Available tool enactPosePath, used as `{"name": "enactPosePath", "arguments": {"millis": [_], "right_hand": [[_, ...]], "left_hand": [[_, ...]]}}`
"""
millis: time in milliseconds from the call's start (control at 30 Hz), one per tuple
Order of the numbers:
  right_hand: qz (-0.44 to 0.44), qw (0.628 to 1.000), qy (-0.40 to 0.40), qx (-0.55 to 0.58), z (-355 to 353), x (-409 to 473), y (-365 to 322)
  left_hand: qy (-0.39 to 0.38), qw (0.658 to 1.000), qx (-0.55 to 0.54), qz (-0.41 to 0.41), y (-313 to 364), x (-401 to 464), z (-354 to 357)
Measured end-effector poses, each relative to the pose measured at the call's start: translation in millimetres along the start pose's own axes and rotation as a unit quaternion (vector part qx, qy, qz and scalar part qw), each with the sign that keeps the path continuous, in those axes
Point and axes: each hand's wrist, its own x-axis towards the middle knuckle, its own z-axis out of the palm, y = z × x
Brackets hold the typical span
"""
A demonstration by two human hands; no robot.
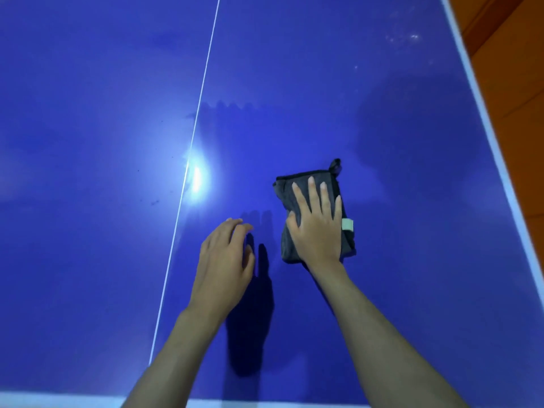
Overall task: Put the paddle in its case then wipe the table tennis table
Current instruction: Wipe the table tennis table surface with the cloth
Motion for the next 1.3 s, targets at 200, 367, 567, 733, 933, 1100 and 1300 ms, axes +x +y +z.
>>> {"name": "enactPosePath", "arguments": {"millis": [200, 367, 567, 733, 933, 1100, 1300], "right_hand": [[0.003, 0.999, -0.032, 0.000, -11.9, -150.3, 15.7], [0.016, 0.999, -0.045, 0.001, -22.1, -262.0, 22.1], [0.041, 0.998, -0.055, -0.003, -31.9, -322.7, 18.6], [0.039, 0.998, -0.038, 0.008, -28.6, -283.3, 24.4], [0.061, 0.998, -0.003, 0.003, -21.1, -171.3, 32.2], [0.074, 0.997, 0.006, -0.016, -11.2, -44.8, 44.1], [0.078, 0.996, 0.041, -0.025, -0.7, 98.5, 58.0]], "left_hand": [[-0.023, 0.998, 0.056, 0.020, 16.6, -61.1, -0.2], [-0.052, 0.997, 0.062, -0.009, 30.9, -102.7, 4.0], [-0.044, 0.998, 0.047, -0.021, 48.9, -121.7, 9.4], [-0.021, 0.999, 0.014, -0.041, 49.1, -112.8, 9.8], [-0.024, 0.999, -0.009, -0.044, 48.7, -67.2, 11.6], [-0.043, 0.999, 0.004, -0.009, 36.9, -7.0, 14.5], [-0.055, 0.998, 0.019, 0.000, 19.3, 60.0, 15.2]]}}
